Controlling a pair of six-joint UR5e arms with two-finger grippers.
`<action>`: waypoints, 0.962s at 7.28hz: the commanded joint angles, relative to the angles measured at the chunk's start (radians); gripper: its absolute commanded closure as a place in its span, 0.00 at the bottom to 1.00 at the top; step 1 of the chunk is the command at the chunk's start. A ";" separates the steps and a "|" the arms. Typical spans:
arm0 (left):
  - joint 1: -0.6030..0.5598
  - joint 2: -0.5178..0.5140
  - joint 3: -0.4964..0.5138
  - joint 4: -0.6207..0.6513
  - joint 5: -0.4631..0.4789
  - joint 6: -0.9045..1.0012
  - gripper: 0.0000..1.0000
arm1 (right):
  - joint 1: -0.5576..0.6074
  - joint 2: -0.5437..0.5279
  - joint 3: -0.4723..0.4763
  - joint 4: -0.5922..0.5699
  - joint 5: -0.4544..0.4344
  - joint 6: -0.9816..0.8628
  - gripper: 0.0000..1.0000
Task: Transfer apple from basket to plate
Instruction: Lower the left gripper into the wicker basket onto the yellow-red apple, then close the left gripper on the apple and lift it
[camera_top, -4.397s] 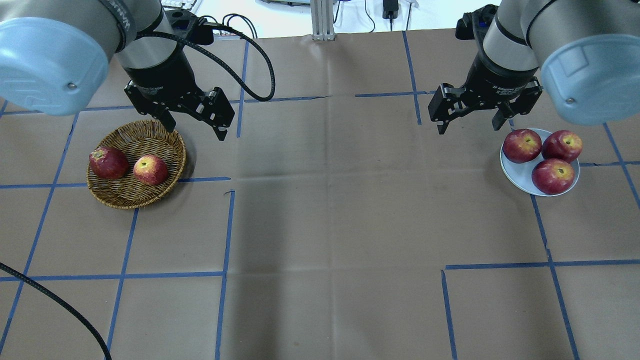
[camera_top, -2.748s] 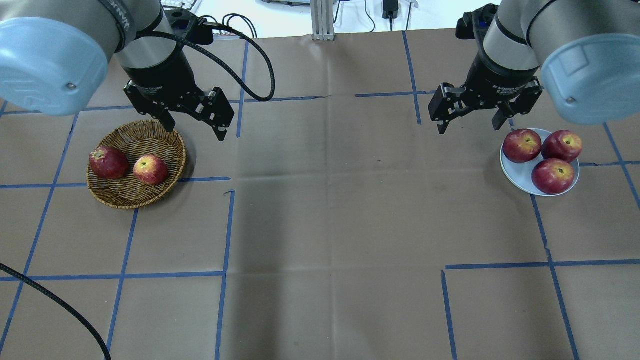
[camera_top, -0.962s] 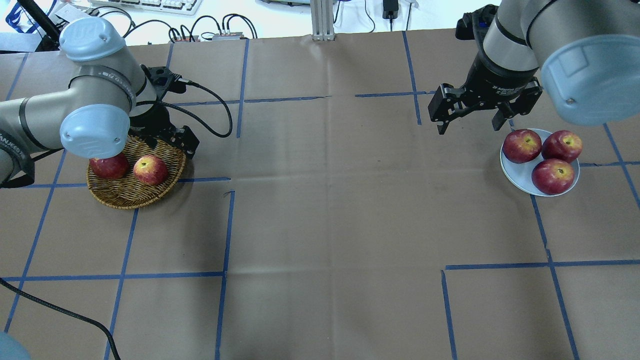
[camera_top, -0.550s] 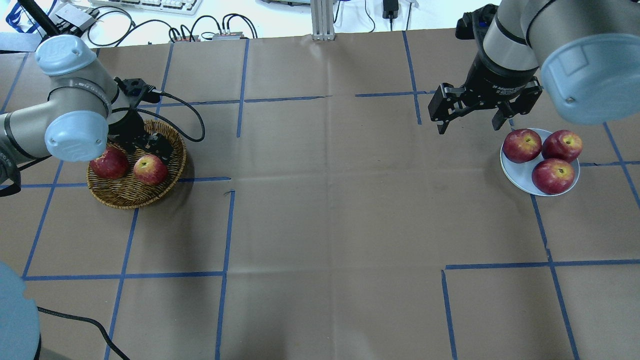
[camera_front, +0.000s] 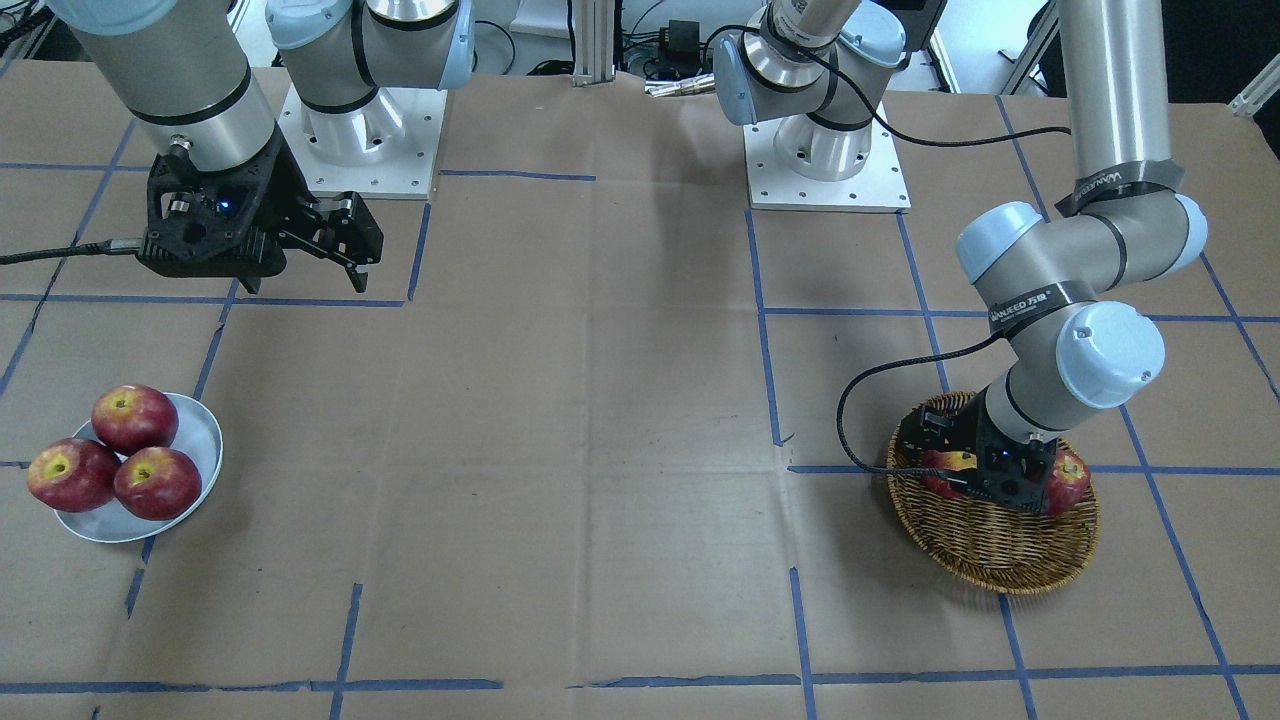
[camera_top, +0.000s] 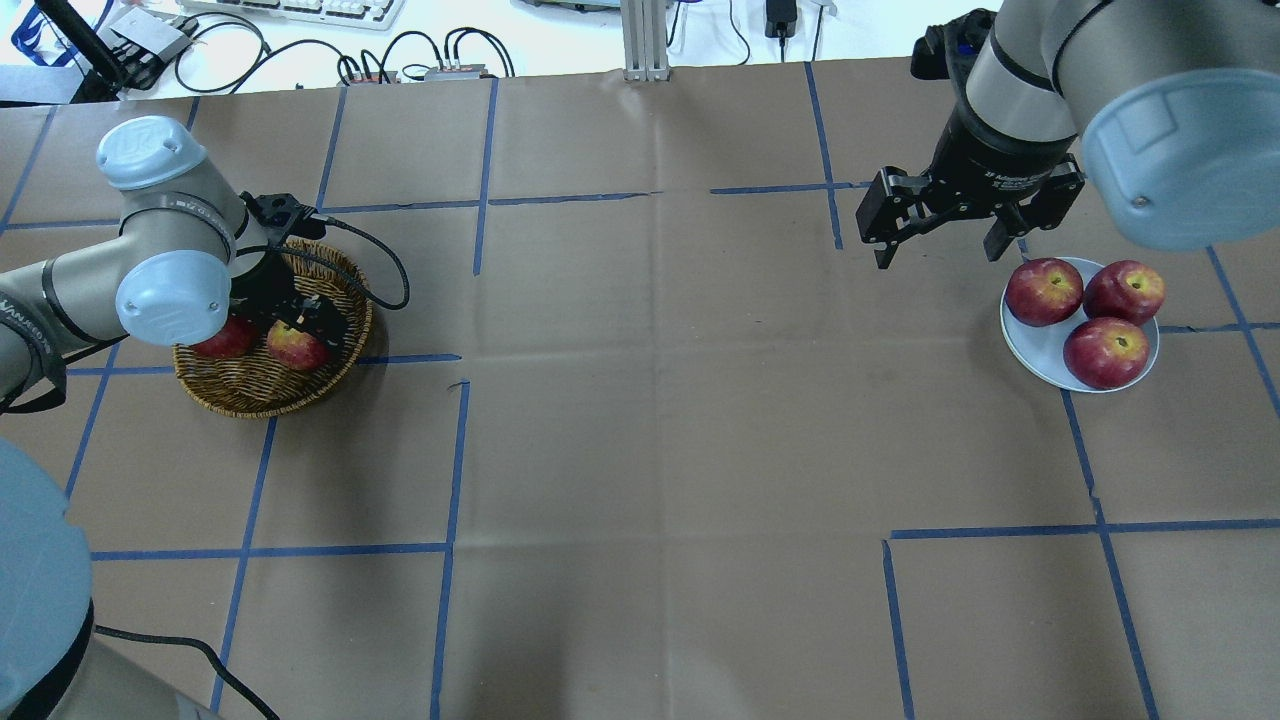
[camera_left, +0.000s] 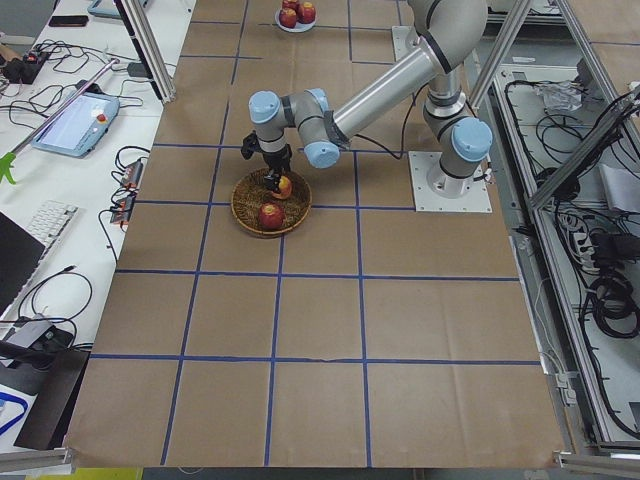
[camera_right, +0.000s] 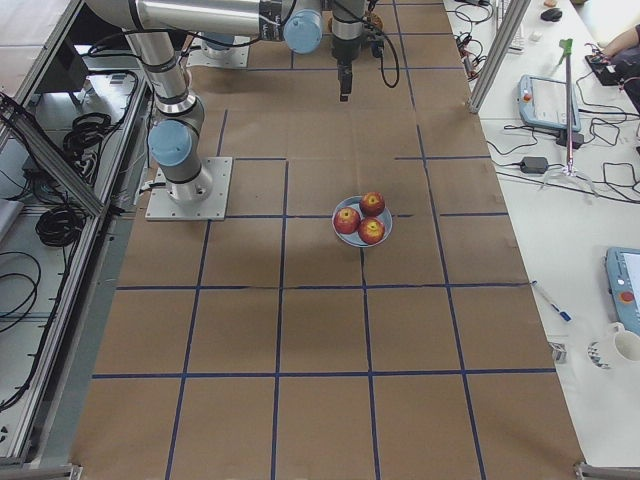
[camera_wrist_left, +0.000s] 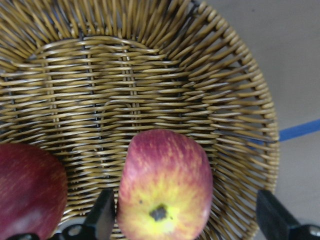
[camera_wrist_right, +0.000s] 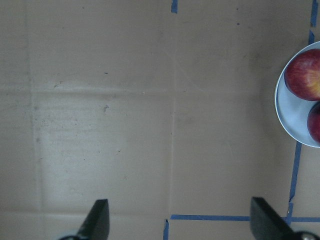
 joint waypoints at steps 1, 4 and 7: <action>0.000 -0.003 0.003 0.005 0.006 -0.001 0.61 | 0.000 0.000 0.000 0.000 0.000 0.000 0.00; -0.009 0.046 0.038 -0.003 0.006 -0.006 0.70 | -0.002 0.000 0.000 0.000 0.000 0.000 0.00; -0.085 0.161 0.038 -0.043 0.002 -0.098 0.78 | -0.002 0.000 0.000 -0.002 0.000 0.000 0.00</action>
